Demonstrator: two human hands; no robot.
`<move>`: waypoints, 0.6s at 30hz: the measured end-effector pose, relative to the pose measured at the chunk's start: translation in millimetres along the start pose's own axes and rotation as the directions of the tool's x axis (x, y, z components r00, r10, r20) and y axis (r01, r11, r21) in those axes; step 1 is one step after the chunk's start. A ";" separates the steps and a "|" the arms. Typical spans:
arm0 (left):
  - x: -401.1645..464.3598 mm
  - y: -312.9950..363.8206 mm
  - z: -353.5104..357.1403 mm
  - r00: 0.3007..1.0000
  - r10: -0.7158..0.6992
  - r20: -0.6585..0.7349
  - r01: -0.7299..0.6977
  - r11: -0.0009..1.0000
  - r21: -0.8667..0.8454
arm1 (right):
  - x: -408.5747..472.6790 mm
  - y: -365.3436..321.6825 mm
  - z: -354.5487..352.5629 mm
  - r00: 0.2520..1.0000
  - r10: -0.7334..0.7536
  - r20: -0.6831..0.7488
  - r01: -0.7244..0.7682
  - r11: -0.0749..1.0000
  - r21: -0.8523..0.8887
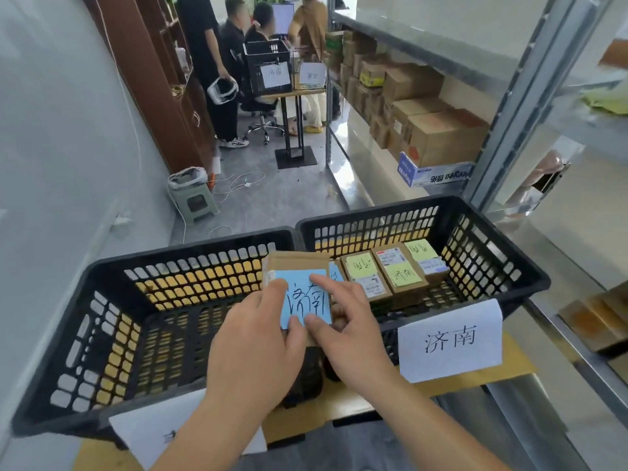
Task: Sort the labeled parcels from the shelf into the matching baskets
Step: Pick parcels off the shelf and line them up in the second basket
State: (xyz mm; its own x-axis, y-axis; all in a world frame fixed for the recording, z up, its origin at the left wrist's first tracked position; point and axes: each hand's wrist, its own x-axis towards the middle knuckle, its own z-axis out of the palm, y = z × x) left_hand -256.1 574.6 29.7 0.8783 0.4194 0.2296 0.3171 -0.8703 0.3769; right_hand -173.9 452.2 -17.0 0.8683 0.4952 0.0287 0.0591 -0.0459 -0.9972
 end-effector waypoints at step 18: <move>111.0 27.6 118.9 0.976 0.083 0.201 -0.039 0.977 -0.212 | 142.6 67.7 -111.2 0.968 0.189 -0.163 -0.213 0.966 -0.146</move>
State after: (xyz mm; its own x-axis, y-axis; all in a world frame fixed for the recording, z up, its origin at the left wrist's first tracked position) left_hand -107.3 566.5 -41.0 0.9554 0.2855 0.0753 0.1994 -0.8118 0.5489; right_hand 8.7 423.2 -72.7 0.9324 0.3292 -0.1491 -0.0559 -0.2762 -0.9595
